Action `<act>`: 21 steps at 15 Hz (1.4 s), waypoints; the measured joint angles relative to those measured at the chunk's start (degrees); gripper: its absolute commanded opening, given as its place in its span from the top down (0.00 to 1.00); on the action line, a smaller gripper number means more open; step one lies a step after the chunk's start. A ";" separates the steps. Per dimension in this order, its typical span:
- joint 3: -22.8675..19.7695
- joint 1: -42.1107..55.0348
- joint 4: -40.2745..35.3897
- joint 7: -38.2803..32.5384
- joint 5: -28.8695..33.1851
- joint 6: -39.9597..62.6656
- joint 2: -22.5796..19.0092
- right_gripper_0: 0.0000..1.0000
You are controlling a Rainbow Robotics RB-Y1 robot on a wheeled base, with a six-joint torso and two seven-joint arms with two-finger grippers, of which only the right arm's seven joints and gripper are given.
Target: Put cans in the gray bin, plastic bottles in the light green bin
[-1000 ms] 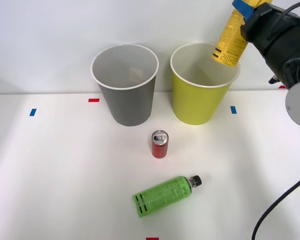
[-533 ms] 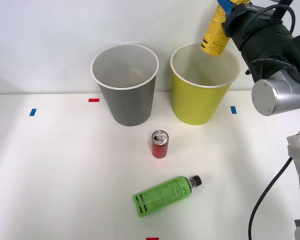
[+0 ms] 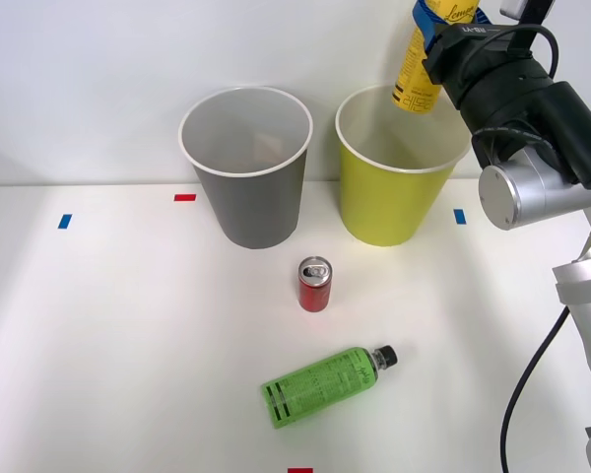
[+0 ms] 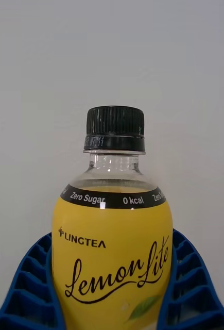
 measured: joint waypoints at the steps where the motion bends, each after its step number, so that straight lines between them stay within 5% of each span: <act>1: 0.20 0.00 -0.01 -0.13 0.07 0.00 -0.03 0.00; 8: 1.14 7.18 -7.26 -0.31 -0.17 -1.11 -0.38 0.00; 17: -0.44 41.67 -31.23 -0.40 5.94 -1.13 -4.60 0.00; 21: -1.61 54.97 -35.85 -0.77 11.05 -4.71 -4.67 0.00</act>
